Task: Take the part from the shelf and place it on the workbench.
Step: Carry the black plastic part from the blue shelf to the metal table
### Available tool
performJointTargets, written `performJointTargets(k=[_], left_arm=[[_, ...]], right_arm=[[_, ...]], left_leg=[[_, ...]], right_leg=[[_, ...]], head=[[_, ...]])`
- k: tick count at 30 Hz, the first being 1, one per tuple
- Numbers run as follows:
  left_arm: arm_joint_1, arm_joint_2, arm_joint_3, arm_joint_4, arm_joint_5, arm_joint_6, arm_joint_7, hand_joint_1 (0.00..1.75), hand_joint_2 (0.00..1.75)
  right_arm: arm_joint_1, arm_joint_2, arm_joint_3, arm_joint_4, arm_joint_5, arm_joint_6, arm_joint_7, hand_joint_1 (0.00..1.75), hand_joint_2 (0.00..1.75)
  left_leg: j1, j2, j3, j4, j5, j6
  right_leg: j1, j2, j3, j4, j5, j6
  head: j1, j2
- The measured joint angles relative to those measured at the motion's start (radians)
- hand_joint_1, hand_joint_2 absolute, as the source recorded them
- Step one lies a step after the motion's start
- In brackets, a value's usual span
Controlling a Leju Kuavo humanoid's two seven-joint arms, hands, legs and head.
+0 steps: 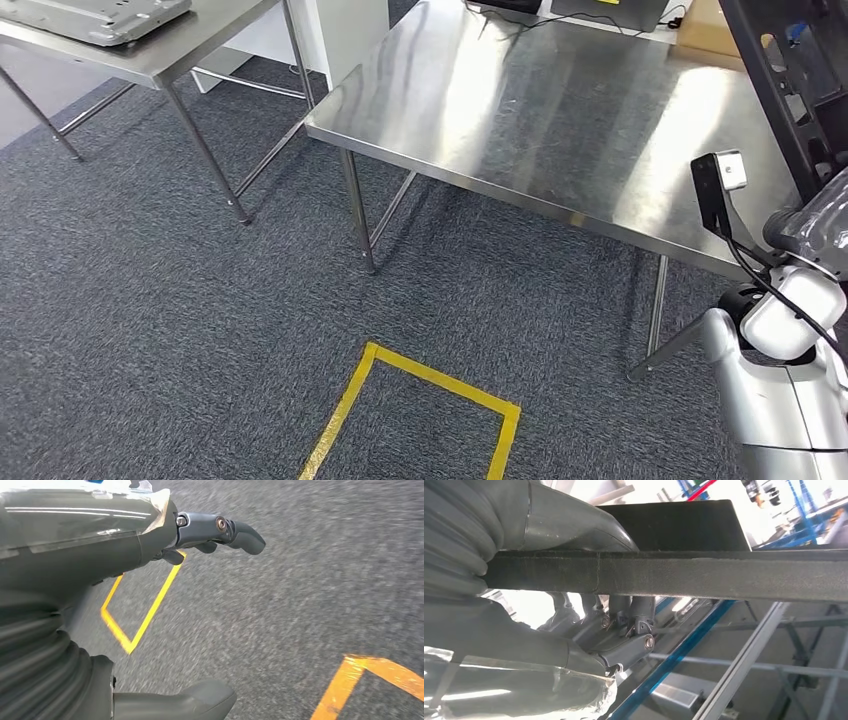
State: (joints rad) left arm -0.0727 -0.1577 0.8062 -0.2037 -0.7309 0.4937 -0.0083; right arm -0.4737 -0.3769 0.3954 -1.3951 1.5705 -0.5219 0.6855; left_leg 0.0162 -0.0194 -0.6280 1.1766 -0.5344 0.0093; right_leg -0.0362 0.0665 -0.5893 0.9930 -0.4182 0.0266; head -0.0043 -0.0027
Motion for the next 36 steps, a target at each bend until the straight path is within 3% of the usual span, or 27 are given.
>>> performJointTargets(k=[2,4,6,8,10,12,13,14,16,17,19,22,29,36], left_arm=[[0.001,0.002,0.000,0.000,-0.011,-0.005,-0.004,0.00,1.75],[0.001,0.003,-0.001,0.000,-0.020,-0.013,-0.005,0.00,1.75],[0.001,0.003,-0.001,0.000,-0.028,-0.019,-0.005,0.00,1.75],[0.001,0.003,-0.001,0.000,-0.033,-0.020,-0.005,0.00,1.75],[0.002,0.004,-0.001,0.000,-0.038,-0.017,-0.005,0.00,1.75],[0.002,0.004,-0.001,0.000,-0.041,-0.011,-0.004,0.00,1.75],[0.003,0.004,0.000,0.000,-0.041,-0.008,-0.004,0.00,1.75],[0.002,0.004,0.000,0.000,-0.041,-0.004,-0.003,0.00,1.75],[0.001,0.003,0.002,0.000,-0.041,0.000,-0.003,0.00,1.75],[0.000,0.003,0.004,0.000,-0.041,0.000,-0.003,0.00,1.75],[-0.001,0.003,0.011,0.000,-0.037,-0.001,-0.009,0.00,1.75],[-0.001,0.003,0.019,0.000,-0.032,-0.017,-0.034,0.00,1.75],[-0.002,0.010,0.021,0.000,-0.048,-0.043,-0.061,0.00,1.75],[-0.002,0.011,0.022,0.000,-0.053,-0.048,-0.067,0.00,1.75]], right_arm=[[0.008,-0.001,-0.010,-0.001,0.000,-0.001,0.000,1.75,1.75],[0.024,-0.010,-0.022,-0.007,0.000,-0.005,0.000,1.75,1.75],[0.042,-0.032,-0.032,-0.014,0.000,-0.011,0.000,1.75,1.75],[0.048,-0.053,-0.036,-0.018,0.000,-0.015,0.000,1.75,1.75],[0.045,-0.067,-0.034,-0.020,0.000,-0.015,0.000,1.75,1.75],[0.043,-0.075,-0.028,-0.019,0.000,-0.014,0.000,1.75,1.75],[0.043,-0.078,-0.025,-0.017,0.000,-0.013,0.000,1.75,1.75],[0.040,-0.079,-0.021,-0.015,0.000,-0.013,0.000,1.75,1.75],[0.030,-0.081,-0.013,-0.008,0.000,-0.013,0.000,1.75,1.75],[0.024,-0.081,-0.009,-0.004,0.000,-0.013,0.000,1.75,1.75],[0.014,-0.081,-0.001,0.005,0.000,-0.014,0.000,1.75,1.75],[0.010,-0.080,0.013,0.023,0.000,-0.018,0.000,1.75,1.75],[0.012,-0.084,0.031,0.047,0.000,-0.033,0.000,1.75,1.75],[0.016,-0.086,0.041,0.069,0.000,-0.054,0.000,1.75,1.75]], left_leg=[[0.009,-0.044,0.055,-0.116,0.043,-0.002],[0.005,-0.065,0.065,-0.147,0.043,0.003],[-0.001,-0.050,0.062,-0.152,0.052,0.020],[0.000,-0.032,0.061,-0.159,0.063,0.037],[-0.002,-0.015,0.056,-0.161,0.068,0.046],[-0.005,0.000,0.051,-0.161,0.070,0.049],[-0.006,0.007,0.049,-0.161,0.071,0.049],[-0.007,0.012,0.048,-0.161,0.071,0.049],[-0.008,0.020,0.048,-0.160,0.072,0.047],[-0.010,0.023,0.047,-0.160,0.073,0.043],[-0.016,0.026,0.043,-0.158,0.075,0.041],[-0.016,0.026,0.041,-0.158,0.079,0.050],[-0.012,0.023,0.042,-0.172,0.089,0.034],[-0.013,0.023,0.041,-0.173,0.091,0.029]], right_leg=[[0.002,0.019,-0.008,0.009,0.001,0.007],[0.005,0.035,-0.019,0.010,0.007,0.023],[0.000,0.043,-0.030,0.006,0.013,0.038],[0.000,0.004,-0.056,0.048,-0.009,0.040],[0.004,-0.044,-0.113,0.172,-0.067,0.033],[0.005,-0.054,-0.160,0.288,-0.110,0.033],[0.005,-0.055,-0.158,0.299,-0.112,0.038],[0.005,-0.055,-0.132,0.264,-0.099,0.044],[0.006,-0.060,-0.044,0.120,-0.060,0.052],[0.010,-0.063,-0.007,0.056,-0.045,0.050],[0.013,-0.065,0.022,0.001,-0.034,0.041],[0.014,-0.064,0.022,0.000,-0.029,0.038],[0.020,-0.064,0.016,0.001,-0.025,0.030],[0.023,-0.064,0.014,0.002,-0.024,0.028]], head=[[0.000,0.000],[0.000,0.000],[0.000,0.000],[0.004,0.000],[0.009,0.000],[0.010,0.000],[0.010,0.000],[0.010,0.000],[0.010,0.000],[0.010,0.000],[0.009,0.000],[0.008,0.000],[0.008,0.000],[0.009,0.000]])
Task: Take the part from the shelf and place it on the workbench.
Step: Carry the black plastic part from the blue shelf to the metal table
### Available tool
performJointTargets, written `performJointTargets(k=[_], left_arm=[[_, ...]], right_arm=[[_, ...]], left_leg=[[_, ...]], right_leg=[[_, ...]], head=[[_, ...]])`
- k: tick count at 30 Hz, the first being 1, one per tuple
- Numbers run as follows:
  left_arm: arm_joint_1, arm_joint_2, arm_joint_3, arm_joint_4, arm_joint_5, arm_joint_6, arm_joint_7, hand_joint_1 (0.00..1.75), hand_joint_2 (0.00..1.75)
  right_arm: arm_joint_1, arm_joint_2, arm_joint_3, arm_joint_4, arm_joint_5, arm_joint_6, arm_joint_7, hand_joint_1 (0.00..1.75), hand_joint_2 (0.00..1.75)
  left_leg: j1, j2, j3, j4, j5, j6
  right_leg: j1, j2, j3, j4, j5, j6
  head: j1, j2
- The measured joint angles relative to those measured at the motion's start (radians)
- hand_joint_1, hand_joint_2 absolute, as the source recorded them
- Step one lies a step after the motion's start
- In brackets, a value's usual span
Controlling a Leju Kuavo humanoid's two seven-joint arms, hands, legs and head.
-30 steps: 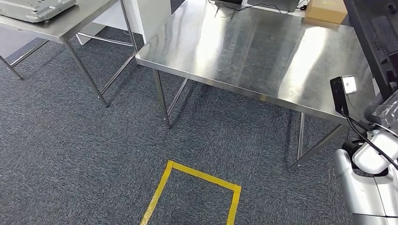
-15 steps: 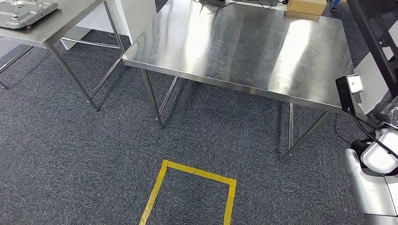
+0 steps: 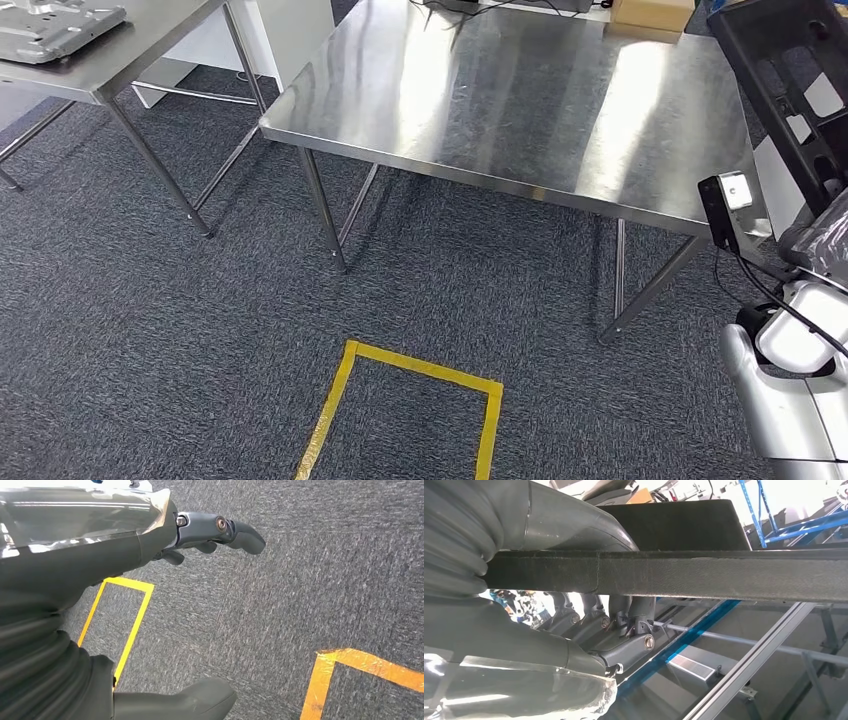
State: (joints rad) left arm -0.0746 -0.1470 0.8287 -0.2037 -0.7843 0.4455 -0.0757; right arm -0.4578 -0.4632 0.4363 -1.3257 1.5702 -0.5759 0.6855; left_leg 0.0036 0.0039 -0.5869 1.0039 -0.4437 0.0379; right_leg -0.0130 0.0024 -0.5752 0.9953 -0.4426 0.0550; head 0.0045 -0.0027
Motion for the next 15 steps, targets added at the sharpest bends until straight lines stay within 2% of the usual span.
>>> performJointTargets(k=[15], left_arm=[[0.000,0.000,0.017,0.000,0.023,-0.041,-0.020,0.00,1.75]], right_arm=[[0.014,0.000,0.009,0.027,0.000,-0.013,0.000,1.75,1.75]], left_leg=[[-0.010,0.000,-0.003,0.001,0.001,-0.001]], right_leg=[[-0.004,0.000,0.000,0.000,0.001,-0.001]], head=[[0.000,0.000]])
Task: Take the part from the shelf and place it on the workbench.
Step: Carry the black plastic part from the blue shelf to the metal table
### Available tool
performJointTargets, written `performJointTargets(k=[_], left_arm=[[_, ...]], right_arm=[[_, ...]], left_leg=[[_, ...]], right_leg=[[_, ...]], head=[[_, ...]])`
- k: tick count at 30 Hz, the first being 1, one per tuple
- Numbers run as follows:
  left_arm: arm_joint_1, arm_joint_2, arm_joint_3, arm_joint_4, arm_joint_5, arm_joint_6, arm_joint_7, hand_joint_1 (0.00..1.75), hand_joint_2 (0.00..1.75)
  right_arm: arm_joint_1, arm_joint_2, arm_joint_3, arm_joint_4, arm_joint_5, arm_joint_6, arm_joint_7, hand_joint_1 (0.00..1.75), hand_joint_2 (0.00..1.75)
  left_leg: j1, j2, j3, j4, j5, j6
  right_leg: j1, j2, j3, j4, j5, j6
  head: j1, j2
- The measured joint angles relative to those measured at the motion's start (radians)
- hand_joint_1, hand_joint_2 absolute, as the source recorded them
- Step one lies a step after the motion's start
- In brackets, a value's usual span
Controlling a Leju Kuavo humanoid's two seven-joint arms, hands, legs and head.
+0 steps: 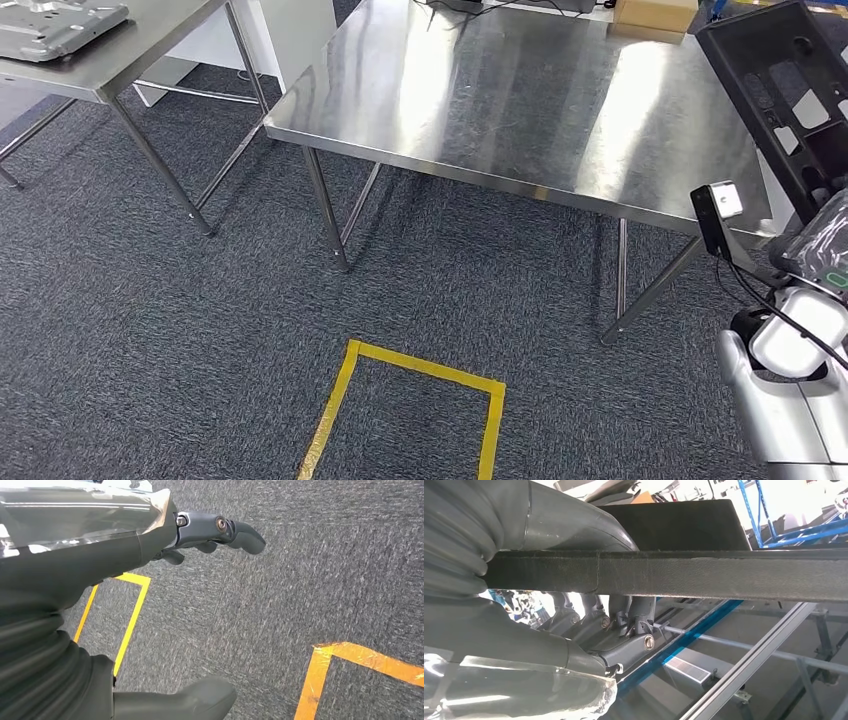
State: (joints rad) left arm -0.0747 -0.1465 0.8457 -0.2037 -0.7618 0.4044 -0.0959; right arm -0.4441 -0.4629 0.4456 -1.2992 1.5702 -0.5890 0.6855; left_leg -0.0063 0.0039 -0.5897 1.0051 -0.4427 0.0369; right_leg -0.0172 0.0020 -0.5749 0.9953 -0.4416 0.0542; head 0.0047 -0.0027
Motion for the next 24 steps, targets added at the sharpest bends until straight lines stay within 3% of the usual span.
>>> performJointTargets(k=[10,14,17,19,21,22,23,24], left_arm=[[0.000,0.000,0.003,0.000,0.001,-0.005,-0.001,0.00,1.75],[0.000,0.002,0.005,0.000,0.000,-0.013,-0.001,0.00,1.75],[-0.001,0.001,0.008,0.000,0.000,-0.019,-0.002,0.00,1.75],[-0.003,-0.001,0.009,0.000,0.000,-0.021,-0.002,0.00,1.75],[-0.004,-0.001,0.011,0.000,0.001,-0.022,-0.002,0.00,1.75],[-0.004,-0.002,0.012,0.000,0.002,-0.023,-0.003,0.00,1.75],[-0.004,-0.003,0.013,0.000,0.004,-0.025,-0.003,0.00,1.75],[-0.004,-0.004,0.015,0.000,0.006,-0.026,-0.004,0.00,1.75]], right_arm=[[0.004,0.000,0.000,0.003,0.000,0.000,0.000,1.75,1.75],[0.006,0.000,0.000,0.003,0.000,0.000,0.000,1.75,1.75],[0.007,-0.005,-0.001,0.002,0.000,-0.002,0.000,1.75,1.75],[0.008,-0.014,-0.002,0.002,0.000,-0.004,0.000,1.75,1.75],[0.009,-0.020,0.000,0.002,0.000,-0.006,0.000,1.75,1.75],[0.011,-0.022,0.001,0.002,0.000,-0.006,0.000,1.75,1.75],[0.014,-0.023,0.003,0.002,0.000,-0.005,0.000,1.75,1.75],[0.016,-0.023,0.004,0.002,0.000,-0.005,0.000,1.75,1.75]], left_leg=[[0.000,0.000,0.000,0.000,0.000,0.000],[-0.002,-0.002,-0.004,0.008,-0.005,0.009],[0.006,0.000,0.006,-0.012,0.002,0.018],[0.015,0.003,0.016,-0.027,0.010,0.024],[0.016,0.004,0.017,-0.029,0.011,0.025],[0.018,0.004,0.017,-0.028,0.010,0.023],[0.020,0.004,0.017,-0.027,0.008,0.020],[0.025,0.003,0.017,-0.025,0.005,0.015]], right_leg=[[0.000,0.000,0.000,0.000,0.000,0.000],[-0.012,-0.001,0.000,-0.004,0.003,0.005],[-0.008,-0.001,-0.006,0.005,-0.003,0.007],[-0.009,-0.002,-0.045,0.081,-0.039,0.002],[-0.012,-0.002,-0.116,0.218,-0.091,0.000],[-0.016,-0.002,-0.144,0.269,-0.105,0.004],[-0.021,-0.002,-0.155,0.283,-0.102,0.014],[-0.026,-0.002,-0.142,0.254,-0.082,0.027]], head=[[0.000,0.000],[-0.001,0.000],[0.000,0.000],[0.001,0.000],[0.002,0.000],[0.002,0.000],[0.002,0.000],[0.002,0.000]])
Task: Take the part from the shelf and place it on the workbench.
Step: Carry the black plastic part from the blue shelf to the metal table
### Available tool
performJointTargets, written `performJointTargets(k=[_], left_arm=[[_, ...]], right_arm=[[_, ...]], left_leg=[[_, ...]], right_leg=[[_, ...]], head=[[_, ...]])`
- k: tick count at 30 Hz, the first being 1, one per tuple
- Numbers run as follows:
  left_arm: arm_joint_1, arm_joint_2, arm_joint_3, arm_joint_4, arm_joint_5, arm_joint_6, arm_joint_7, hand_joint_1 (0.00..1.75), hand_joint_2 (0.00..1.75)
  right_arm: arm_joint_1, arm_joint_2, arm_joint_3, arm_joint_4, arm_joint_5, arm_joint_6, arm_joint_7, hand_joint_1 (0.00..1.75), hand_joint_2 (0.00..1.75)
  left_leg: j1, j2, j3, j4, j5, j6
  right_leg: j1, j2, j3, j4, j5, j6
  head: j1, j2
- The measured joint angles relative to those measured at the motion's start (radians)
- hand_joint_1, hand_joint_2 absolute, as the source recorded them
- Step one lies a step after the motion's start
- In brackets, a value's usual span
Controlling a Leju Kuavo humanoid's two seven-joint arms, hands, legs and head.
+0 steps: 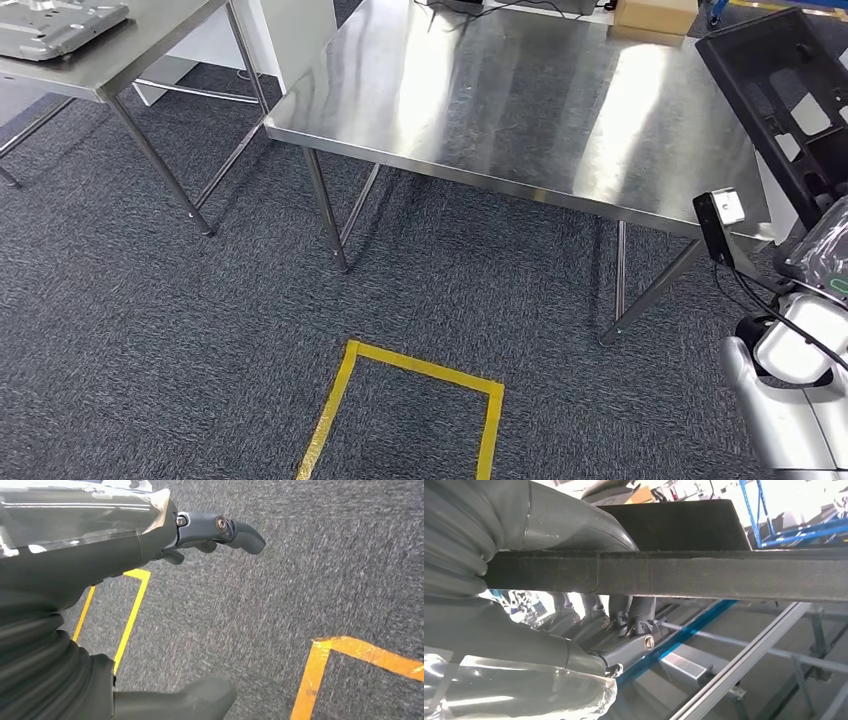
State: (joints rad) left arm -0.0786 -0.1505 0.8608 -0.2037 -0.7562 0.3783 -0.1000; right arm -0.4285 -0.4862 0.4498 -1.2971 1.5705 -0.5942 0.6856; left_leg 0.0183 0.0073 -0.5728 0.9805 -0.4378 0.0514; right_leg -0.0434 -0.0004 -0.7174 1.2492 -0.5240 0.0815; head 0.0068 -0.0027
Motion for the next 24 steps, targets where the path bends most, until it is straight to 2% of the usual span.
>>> performJointTargets(k=[2,3,4,5,6,8,10,12,13,14,15,16,17,18,19,20,22,24], left_arm=[[0.000,-0.001,0.005,0.000,0.002,-0.004,-0.002,0.00,1.75],[0.000,0.000,0.007,0.000,0.002,-0.006,-0.002,0.00,1.75],[0.000,0.001,0.009,0.000,0.002,-0.008,-0.003,0.00,1.75],[-0.001,0.002,0.011,0.000,0.002,-0.009,-0.003,0.00,1.75],[-0.001,0.001,0.012,0.000,0.002,-0.010,-0.004,0.00,1.75],[-0.001,0.000,0.012,0.001,0.002,-0.010,-0.005,0.00,1.75],[-0.002,0.000,0.012,0.001,0.001,-0.010,-0.006,0.00,1.75],[-0.002,0.000,0.013,0.001,-0.002,-0.011,-0.007,0.00,1.75],[-0.002,0.000,0.013,0.001,-0.004,-0.012,-0.008,0.00,1.75],[-0.001,0.000,0.013,0.001,-0.006,-0.012,-0.008,0.00,1.75],[-0.001,0.000,0.013,0.001,-0.007,-0.013,-0.008,0.00,1.75],[-0.001,0.000,0.013,0.001,-0.007,-0.013,-0.008,0.00,1.75],[-0.001,0.001,0.013,0.001,-0.008,-0.013,-0.008,0.00,1.75],[-0.001,0.001,0.013,0.001,-0.008,-0.013,-0.008,0.00,1.75],[-0.002,0.002,0.013,0.001,-0.008,-0.013,-0.008,0.00,1.75],[-0.002,0.003,0.013,0.001,-0.009,-0.012,-0.007,0.00,1.75],[-0.003,0.003,0.013,0.001,-0.009,-0.012,-0.007,0.00,1.75],[-0.003,0.002,0.013,0.001,-0.012,-0.012,-0.005,0.00,1.75]], right_arm=[[0.000,-0.003,0.001,0.000,0.000,0.000,0.000,1.75,1.75],[-0.001,-0.005,0.002,0.000,0.000,0.000,0.000,1.75,1.75],[-0.001,-0.006,0.003,0.000,0.000,0.000,0.000,1.75,1.75],[0.000,-0.007,0.004,0.001,0.000,0.001,0.000,1.75,1.75],[0.002,-0.008,0.006,0.001,-0.001,0.002,0.000,1.75,1.75],[0.006,-0.010,0.007,-0.002,-0.001,0.009,0.000,1.75,1.75],[0.007,-0.015,0.006,-0.009,-0.001,0.018,0.000,1.75,1.75],[0.012,-0.020,0.005,-0.019,0.000,0.026,0.000,1.75,1.75],[0.018,-0.022,0.003,-0.024,0.000,0.029,0.000,1.75,1.75],[0.025,-0.024,0.002,-0.028,0.000,0.031,0.000,1.75,1.75],[0.031,-0.026,-0.001,-0.032,0.000,0.031,0.000,1.75,1.75],[0.034,-0.028,-0.003,-0.036,0.000,0.032,0.000,1.75,1.75],[0.036,-0.030,-0.005,-0.041,0.000,0.032,0.000,1.75,1.75],[0.037,-0.032,-0.007,-0.046,0.000,0.032,0.000,1.75,1.75],[0.038,-0.034,-0.009,-0.051,0.000,0.033,0.000,1.75,1.75],[0.041,-0.038,-0.010,-0.056,0.000,0.035,0.000,1.75,1.75],[0.051,-0.043,-0.013,-0.064,0.000,0.042,0.000,1.75,1.75],[0.058,-0.048,-0.016,-0.071,0.000,0.049,0.000,1.75,1.75]], left_leg=[[0.009,-0.001,-0.001,0.013,-0.011,-0.019],[0.011,-0.002,-0.002,0.022,-0.019,-0.030],[0.010,-0.003,-0.003,0.028,-0.025,-0.040],[0.009,-0.004,-0.004,0.031,-0.029,-0.047],[0.010,-0.004,-0.003,0.031,-0.031,-0.051],[0.015,-0.004,-0.003,0.039,-0.038,-0.057],[0.016,-0.004,-0.035,0.107,-0.074,-0.059],[0.012,-0.005,-0.110,0.242,-0.127,-0.055],[0.010,-0.005,-0.148,0.300,-0.141,-0.051],[0.006,-0.005,-0.172,0.328,-0.137,-0.044],[0.001,-0.006,-0.177,0.317,-0.113,-0.033],[-0.006,-0.007,-0.163,0.268,-0.073,-0.018],[-0.015,-0.011,-0.138,0.199,-0.030,0.000],[-0.024,-0.010,-0.111,0.136,0.000,0.017],[-0.031,-0.008,-0.091,0.091,0.015,0.029],[-0.037,-0.006,-0.080,0.067,0.017,0.036],[-0.041,-0.001,-0.068,0.050,0.010,0.037],[-0.038,-0.003,-0.046,0.032,0.011,0.038]], right_leg=[[-0.012,-0.004,0.066,-0.136,0.055,0.031],[-0.014,-0.003,0.096,-0.192,0.072,0.035],[-0.013,-0.002,0.114,-0.224,0.079,0.031],[-0.011,0.000,0.118,-0.229,0.076,0.021],[-0.008,0.004,0.119,-0.226,0.074,0.007],[-0.007,0.007,0.121,-0.222,0.069,-0.012],[-0.005,0.008,0.128,-0.222,0.064,-0.027],[0.004,0.008,0.135,-0.222,0.057,-0.038],[0.010,0.008,0.139,-0.222,0.053,-0.044],[0.016,0.009,0.144,-0.222,0.049,-0.050],[0.023,0.010,0.150,-0.222,0.044,-0.056],[0.029,0.011,0.157,-0.222,0.039,-0.061],[0.032,0.013,0.163,-0.223,0.034,-0.064],[0.037,0.015,0.168,-0.224,0.029,-0.065],[0.039,0.017,0.171,-0.226,0.025,-0.063],[0.040,0.018,0.175,-0.227,0.023,-0.059],[0.042,0.018,0.183,-0.224,0.027,-0.046],[0.040,0.013,0.175,-0.196,0.015,-0.038]], head=[[0.002,0.000],[0.004,0.000],[0.006,0.000],[0.006,0.000],[0.004,0.000],[0.000,0.000],[-0.003,0.000],[-0.006,0.000],[-0.006,0.000],[-0.006,0.000],[-0.006,0.000],[-0.006,0.000],[-0.005,0.000],[-0.004,0.000],[-0.003,0.000],[-0.002,0.000],[-0.002,0.000],[-0.001,0.000]])
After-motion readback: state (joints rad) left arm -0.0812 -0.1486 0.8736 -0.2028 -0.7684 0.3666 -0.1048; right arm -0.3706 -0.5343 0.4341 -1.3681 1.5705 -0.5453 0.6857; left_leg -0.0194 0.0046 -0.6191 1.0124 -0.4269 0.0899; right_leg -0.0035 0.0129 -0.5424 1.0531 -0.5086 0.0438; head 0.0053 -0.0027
